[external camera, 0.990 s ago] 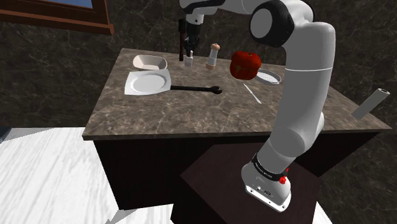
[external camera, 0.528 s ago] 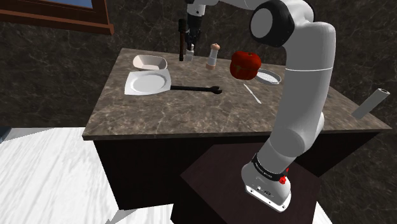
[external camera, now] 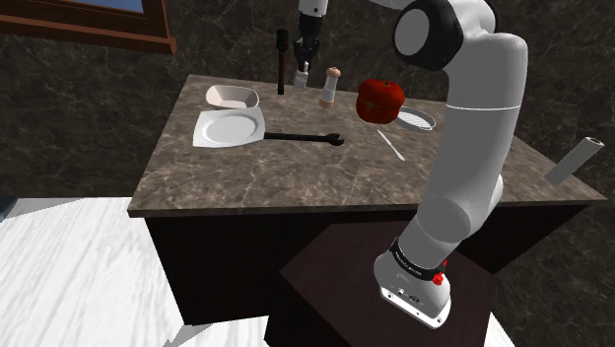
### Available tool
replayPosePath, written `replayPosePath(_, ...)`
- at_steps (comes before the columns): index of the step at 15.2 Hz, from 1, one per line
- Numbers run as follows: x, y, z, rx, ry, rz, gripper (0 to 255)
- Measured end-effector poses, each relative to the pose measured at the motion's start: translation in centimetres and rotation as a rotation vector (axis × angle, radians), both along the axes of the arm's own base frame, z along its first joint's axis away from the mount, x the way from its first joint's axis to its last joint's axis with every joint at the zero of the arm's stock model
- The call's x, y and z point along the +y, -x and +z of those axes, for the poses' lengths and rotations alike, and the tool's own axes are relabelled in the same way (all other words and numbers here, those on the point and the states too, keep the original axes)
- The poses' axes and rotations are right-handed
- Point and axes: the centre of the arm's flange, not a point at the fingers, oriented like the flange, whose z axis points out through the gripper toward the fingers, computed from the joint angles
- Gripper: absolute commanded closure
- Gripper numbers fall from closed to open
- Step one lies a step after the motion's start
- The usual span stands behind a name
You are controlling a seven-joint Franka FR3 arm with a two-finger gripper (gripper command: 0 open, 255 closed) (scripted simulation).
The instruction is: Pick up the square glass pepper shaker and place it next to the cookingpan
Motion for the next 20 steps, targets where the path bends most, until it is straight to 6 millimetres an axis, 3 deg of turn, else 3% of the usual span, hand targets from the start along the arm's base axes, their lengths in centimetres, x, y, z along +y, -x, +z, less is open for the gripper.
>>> replayPosePath(13, -12.8, 11.2, 0.7, 0.000, 0.000, 0.000, 255)
replayPosePath(20, -20.0, 17.7, 0.1, 0.000, 0.000, -0.001, 255)
